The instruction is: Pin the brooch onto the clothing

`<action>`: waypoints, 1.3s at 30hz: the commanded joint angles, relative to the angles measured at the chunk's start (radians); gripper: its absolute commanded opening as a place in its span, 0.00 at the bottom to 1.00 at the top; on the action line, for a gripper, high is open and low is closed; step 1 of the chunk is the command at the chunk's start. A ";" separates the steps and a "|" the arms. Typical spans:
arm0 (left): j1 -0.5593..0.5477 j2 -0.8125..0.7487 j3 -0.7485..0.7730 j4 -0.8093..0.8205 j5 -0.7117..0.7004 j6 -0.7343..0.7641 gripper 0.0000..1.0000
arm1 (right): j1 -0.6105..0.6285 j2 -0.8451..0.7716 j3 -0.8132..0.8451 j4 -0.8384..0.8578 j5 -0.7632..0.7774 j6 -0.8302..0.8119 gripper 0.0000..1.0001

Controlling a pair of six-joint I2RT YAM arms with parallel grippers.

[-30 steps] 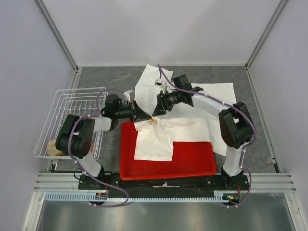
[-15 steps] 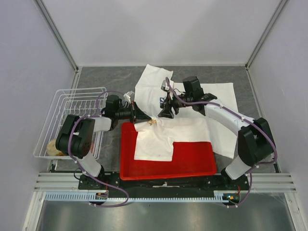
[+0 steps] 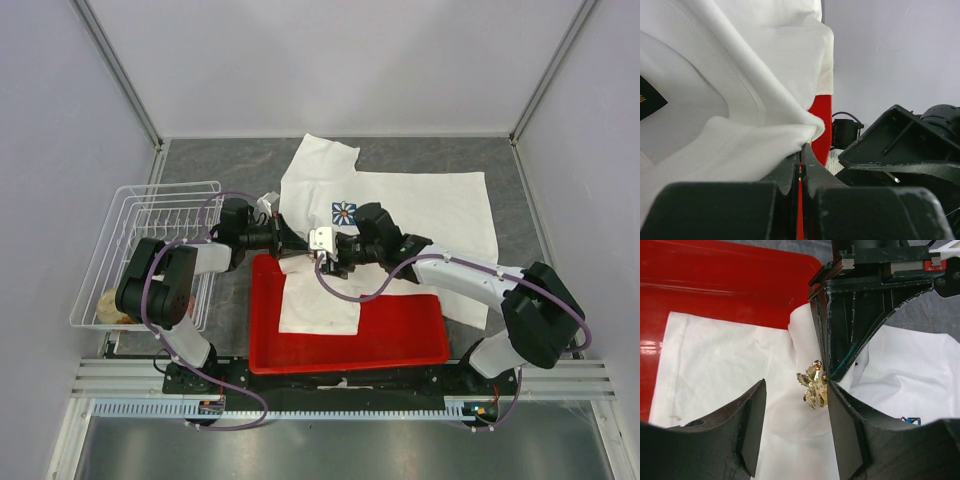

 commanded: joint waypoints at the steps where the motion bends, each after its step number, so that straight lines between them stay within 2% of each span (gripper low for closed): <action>1: 0.003 -0.032 0.017 -0.001 0.006 -0.027 0.02 | 0.033 -0.024 -0.035 0.101 0.086 -0.105 0.58; 7: 0.003 -0.038 0.013 0.001 0.006 -0.030 0.02 | 0.070 0.001 -0.064 0.173 0.201 -0.128 0.47; 13: 0.003 -0.038 0.011 0.001 0.006 -0.032 0.02 | 0.081 0.012 -0.071 0.188 0.242 -0.149 0.43; 22: 0.004 -0.027 0.011 0.007 0.008 -0.044 0.02 | 0.093 0.005 -0.088 0.153 0.228 -0.203 0.50; 27: 0.006 -0.024 0.010 0.011 0.009 -0.050 0.02 | 0.109 0.007 -0.122 0.188 0.254 -0.214 0.49; 30: 0.006 -0.026 0.010 0.011 0.008 -0.052 0.02 | 0.118 0.013 -0.128 0.221 0.293 -0.211 0.45; 37: 0.006 -0.027 0.008 0.011 0.008 -0.053 0.02 | 0.125 0.019 -0.139 0.302 0.399 -0.188 0.22; 39: 0.006 -0.029 0.008 0.011 0.008 -0.053 0.02 | 0.125 0.019 -0.136 0.307 0.403 -0.188 0.18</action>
